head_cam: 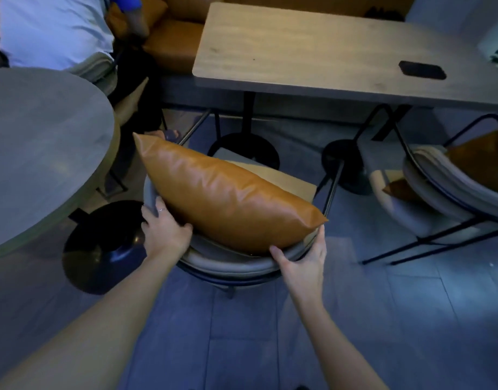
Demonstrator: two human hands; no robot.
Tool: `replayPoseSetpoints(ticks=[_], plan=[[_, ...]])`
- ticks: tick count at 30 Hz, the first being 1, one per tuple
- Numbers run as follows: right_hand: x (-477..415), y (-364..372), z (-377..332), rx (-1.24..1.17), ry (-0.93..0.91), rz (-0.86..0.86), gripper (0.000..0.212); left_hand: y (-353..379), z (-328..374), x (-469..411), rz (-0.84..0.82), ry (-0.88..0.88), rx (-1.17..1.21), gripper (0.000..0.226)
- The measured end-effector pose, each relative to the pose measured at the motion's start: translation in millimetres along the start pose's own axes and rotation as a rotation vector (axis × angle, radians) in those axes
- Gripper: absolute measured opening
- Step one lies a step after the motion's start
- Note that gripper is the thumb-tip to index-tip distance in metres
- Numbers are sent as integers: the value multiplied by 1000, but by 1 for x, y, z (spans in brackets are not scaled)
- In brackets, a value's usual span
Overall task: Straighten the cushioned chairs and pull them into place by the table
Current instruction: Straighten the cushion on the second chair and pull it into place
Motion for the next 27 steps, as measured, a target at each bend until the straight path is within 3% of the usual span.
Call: replayPoseSetpoints(ticks=[10, 27], plan=[[-2, 38, 26, -204, 262, 27, 130, 12, -7, -4, 25, 41, -117, 100], [-10, 27, 32, -141, 215, -34, 119, 18, 0, 16, 45, 58, -98, 101]])
Point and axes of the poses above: each hand's wrist, its own x-axis away from the middle knuckle, its own y-axis out of the palm, z = x × y, the point moved 10 cm from there along -x, towards the middle knuckle, and after that the axes turned 14 degrees about y, right-handed, at the moved point
